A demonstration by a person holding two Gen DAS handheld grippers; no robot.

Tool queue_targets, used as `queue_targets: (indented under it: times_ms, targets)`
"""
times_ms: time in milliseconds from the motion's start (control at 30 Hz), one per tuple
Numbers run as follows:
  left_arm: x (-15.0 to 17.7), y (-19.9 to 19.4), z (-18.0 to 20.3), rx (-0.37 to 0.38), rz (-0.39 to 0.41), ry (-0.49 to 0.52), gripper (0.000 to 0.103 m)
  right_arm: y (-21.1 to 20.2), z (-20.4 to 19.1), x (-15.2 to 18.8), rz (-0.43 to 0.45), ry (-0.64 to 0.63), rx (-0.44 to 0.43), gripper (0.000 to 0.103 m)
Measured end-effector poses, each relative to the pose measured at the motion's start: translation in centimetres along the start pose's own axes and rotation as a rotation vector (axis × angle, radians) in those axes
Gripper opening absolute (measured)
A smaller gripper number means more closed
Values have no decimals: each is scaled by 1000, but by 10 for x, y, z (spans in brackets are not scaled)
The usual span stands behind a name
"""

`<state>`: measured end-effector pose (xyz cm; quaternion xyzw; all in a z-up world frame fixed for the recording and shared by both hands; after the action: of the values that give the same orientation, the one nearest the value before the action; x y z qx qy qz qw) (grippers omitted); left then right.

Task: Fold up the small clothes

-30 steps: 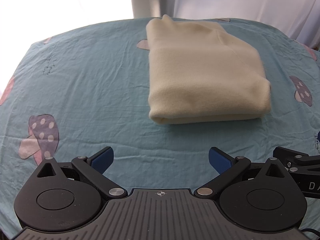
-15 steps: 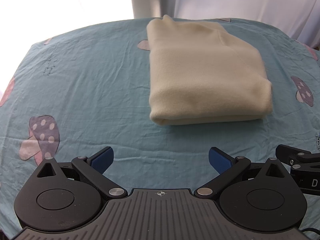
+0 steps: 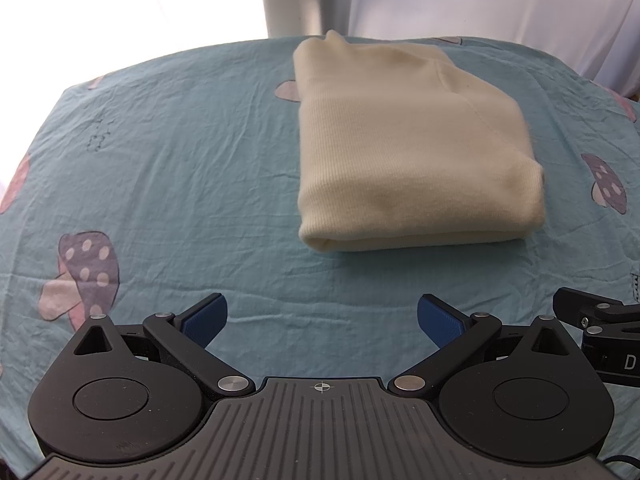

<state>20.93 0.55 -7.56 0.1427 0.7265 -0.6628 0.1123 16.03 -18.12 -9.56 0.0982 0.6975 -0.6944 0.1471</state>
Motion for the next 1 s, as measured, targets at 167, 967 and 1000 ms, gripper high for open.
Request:
queue_targets:
  times_ms: [167,967,1000]
  targets:
    - [0,0,1,0,-2,-2,103,0,0,0,-1,-1,1,99]
    - [0,0,4,-2,0,5,103,-1,1,-3,4,1,7,99]
    - [0,0,4,-2,0,5,103,-1,1,-3,4,1,6,99]
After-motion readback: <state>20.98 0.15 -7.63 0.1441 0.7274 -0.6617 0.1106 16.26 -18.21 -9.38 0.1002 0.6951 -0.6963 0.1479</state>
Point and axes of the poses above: each gripper's, at about its wrist camera, not at the fingertips, and y roughly the way its jaws point, z to its right, x to its underside, the point moved 9 cm from there along y, roughly the way its jaws point, and after that the axes turned 5 degrees about -z, right-handed, at the moved point
